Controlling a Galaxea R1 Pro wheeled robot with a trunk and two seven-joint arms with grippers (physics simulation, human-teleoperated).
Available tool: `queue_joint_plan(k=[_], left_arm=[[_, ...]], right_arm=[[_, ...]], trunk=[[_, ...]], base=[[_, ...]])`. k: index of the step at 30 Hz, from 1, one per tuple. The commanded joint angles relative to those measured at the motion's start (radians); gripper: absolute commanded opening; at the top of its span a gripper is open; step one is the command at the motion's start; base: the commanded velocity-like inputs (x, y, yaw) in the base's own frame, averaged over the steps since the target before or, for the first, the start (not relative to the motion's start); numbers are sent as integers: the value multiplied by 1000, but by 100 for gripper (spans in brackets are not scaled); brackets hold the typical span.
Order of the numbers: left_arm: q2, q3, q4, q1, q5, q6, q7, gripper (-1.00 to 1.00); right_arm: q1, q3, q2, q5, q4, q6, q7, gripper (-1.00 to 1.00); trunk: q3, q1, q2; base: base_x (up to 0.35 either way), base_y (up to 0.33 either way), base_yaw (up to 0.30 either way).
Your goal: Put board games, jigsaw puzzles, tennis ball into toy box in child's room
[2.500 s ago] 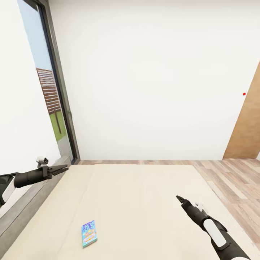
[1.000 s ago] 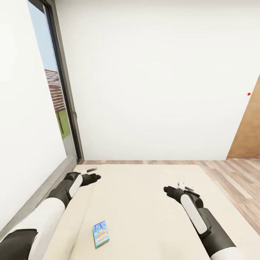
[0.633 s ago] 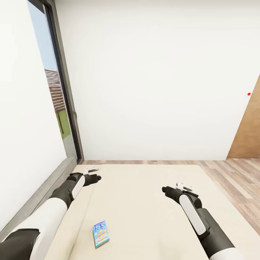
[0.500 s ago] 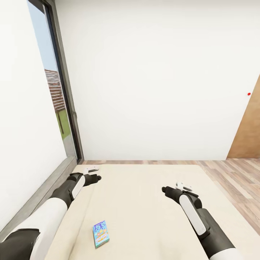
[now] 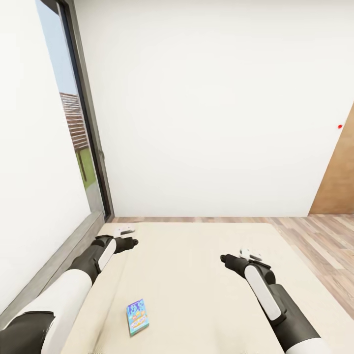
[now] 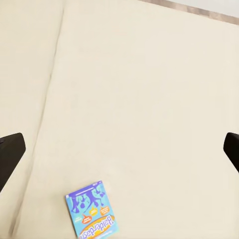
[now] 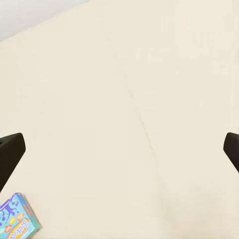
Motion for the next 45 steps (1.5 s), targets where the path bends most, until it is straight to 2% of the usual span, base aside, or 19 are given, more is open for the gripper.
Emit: queue_joint_plan(k=[1, 23, 35, 42, 45], left_arm=[[0, -1, -1, 0, 8, 5, 3, 100], [0, -1, -1, 1, 8, 8, 2, 100], [8, 9, -10, 0, 13, 33, 2, 100], [2, 14, -14, -15, 18, 69, 2, 100], [7, 15, -15, -16, 18, 71, 1, 100]], right_arm=[[-1, 2, -1, -11, -2, 1, -11, 100], [-2, 5, 1, -10, -5, 12, -17, 100], [-2, 3, 0, -15, -14, 43, -15, 100], [-2, -3, -3, -16, -28, 46, -15, 100], [2, -2, -8, -19, -86, 62, -13, 100]], trunk=[[-2, 0, -1], [-38, 0, -1], [-57, 0, -1], [-69, 0, -1], [-74, 0, -1]], base=[[0, 0, 0], [0, 0, 0], [0, 0, 0], [0, 0, 0], [0, 0, 0]])
